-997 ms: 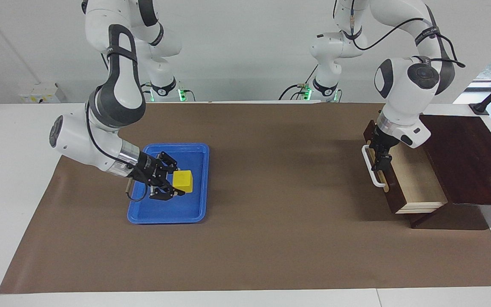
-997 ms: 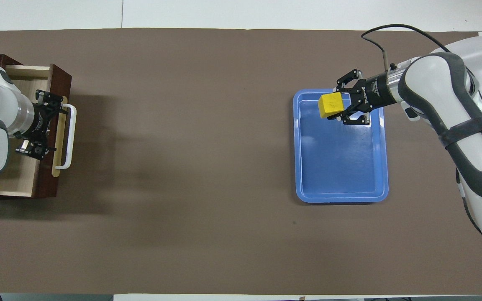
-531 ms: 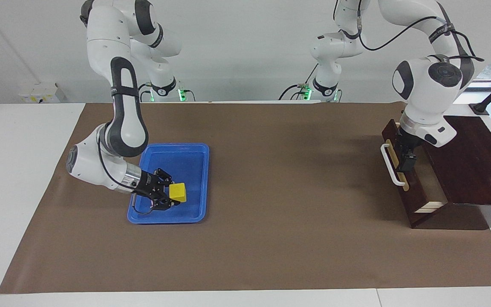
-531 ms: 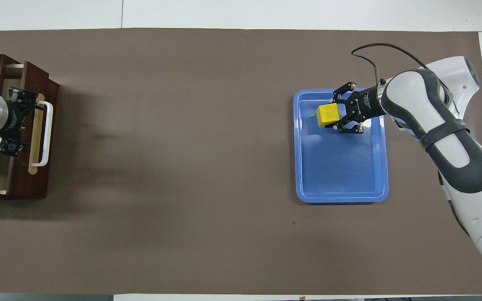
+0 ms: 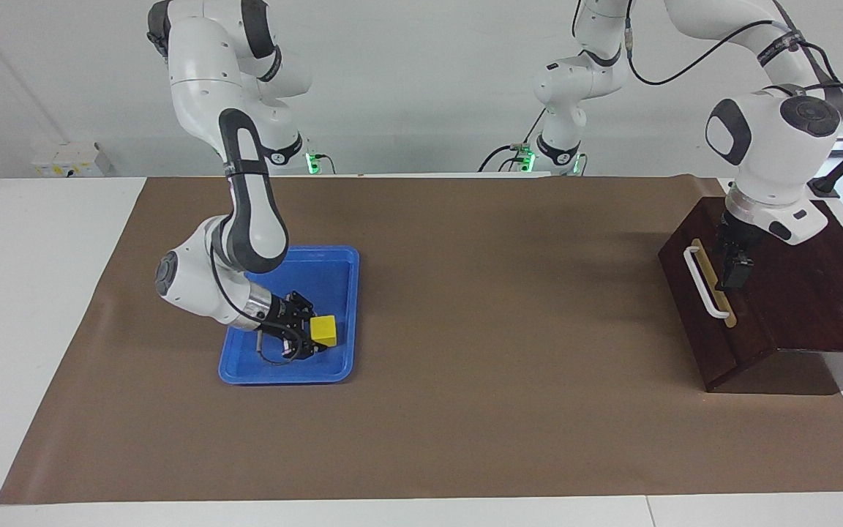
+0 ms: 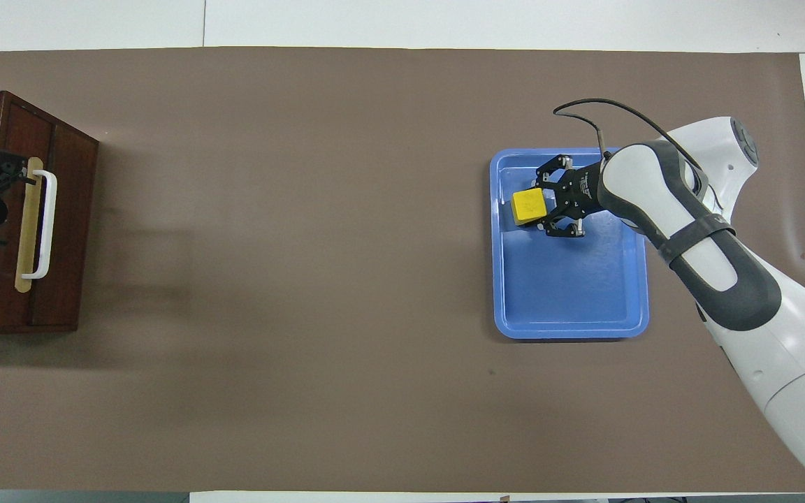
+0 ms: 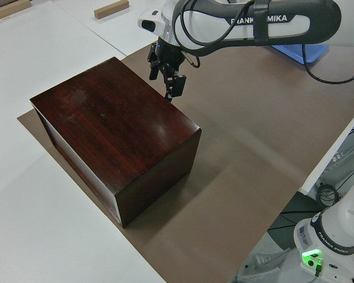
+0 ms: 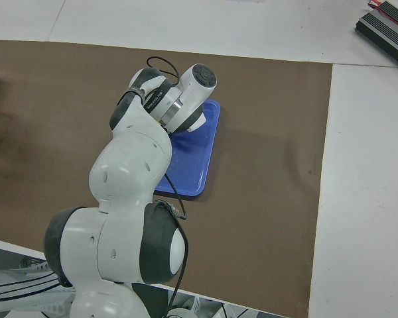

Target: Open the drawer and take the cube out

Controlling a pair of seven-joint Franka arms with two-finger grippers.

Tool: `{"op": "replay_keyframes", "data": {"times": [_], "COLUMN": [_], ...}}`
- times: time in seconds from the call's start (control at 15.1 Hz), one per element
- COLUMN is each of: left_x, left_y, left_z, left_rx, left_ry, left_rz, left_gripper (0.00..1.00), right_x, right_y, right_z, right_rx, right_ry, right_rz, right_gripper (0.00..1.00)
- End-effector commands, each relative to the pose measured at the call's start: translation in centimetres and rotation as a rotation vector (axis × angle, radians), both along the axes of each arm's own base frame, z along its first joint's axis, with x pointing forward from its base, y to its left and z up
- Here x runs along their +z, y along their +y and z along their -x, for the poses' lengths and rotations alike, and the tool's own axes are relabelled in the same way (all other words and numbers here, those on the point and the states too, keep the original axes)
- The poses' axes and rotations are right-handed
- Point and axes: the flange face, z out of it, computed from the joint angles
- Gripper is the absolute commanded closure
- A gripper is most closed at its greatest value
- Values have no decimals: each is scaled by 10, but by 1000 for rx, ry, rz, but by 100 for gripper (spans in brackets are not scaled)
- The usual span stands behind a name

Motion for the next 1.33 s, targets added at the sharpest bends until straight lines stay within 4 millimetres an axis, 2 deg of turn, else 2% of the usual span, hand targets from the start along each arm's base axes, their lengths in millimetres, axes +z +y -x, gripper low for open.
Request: {"op": "replay_keyframes", "data": {"times": [0.0, 0.13, 0.2, 0.27, 0.33, 0.4, 0.47, 0.6, 0.66, 0.8, 0.93, 1.0, 1.06, 1.26], "left_x": [49, 77, 92, 101, 106, 113, 123, 120, 119, 122, 126, 124, 124, 122], "left_y": [-17, -38, -52, -57, -63, -70, -71, -74, -77, -84, -98, -98, -98, -99], "left_z": [8, 15, 19, 22, 25, 30, 36, 43, 47, 50, 51, 52, 52, 45], "left_rx": [-149, -312, -390, -452, -529, -629, -735, -931, -961, -963, -987, -987, -977, -1023], "left_ry": [60, 101, 109, 125, 144, 151, 145, 182, 171, 161, 145, 151, 151, 140], "left_rz": [41, 82, 98, 111, 112, 105, 94, 102, 132, 178, 167, 169, 170, 158], "left_gripper": [0, 0, 0, 0, 0, 0, 0, 0, 0, 0, 0, 0, 0, 0], "right_x": [0, -1, -1, -1, -1, 0, 0, 2, 3, 12, 38, 73, 98, 157], "right_y": [-3, 4, 5, 4, 4, 4, 4, 4, 4, 5, 1, -2, -5, -11], "right_z": [7, 8, 8, 8, 8, 8, 8, 6, 6, 3, -6, -8, -8, -1], "right_rx": [-7, -22, -23, -25, -27, -25, -26, -27, -30, -46, -35, -24, -15, 62], "right_ry": [-29, -34, -32, -32, -31, -33, -31, -28, -26, -19, -29, -79, -123, -225], "right_rz": [1, -8, -8, -7, -8, -7, -7, -11, -12, -19, -36, -35, -19, 69], "right_gripper": [100, 100, 76, 38, 18, 13, 10, 6, 0, 0, 0, 0, 0, 0]}}
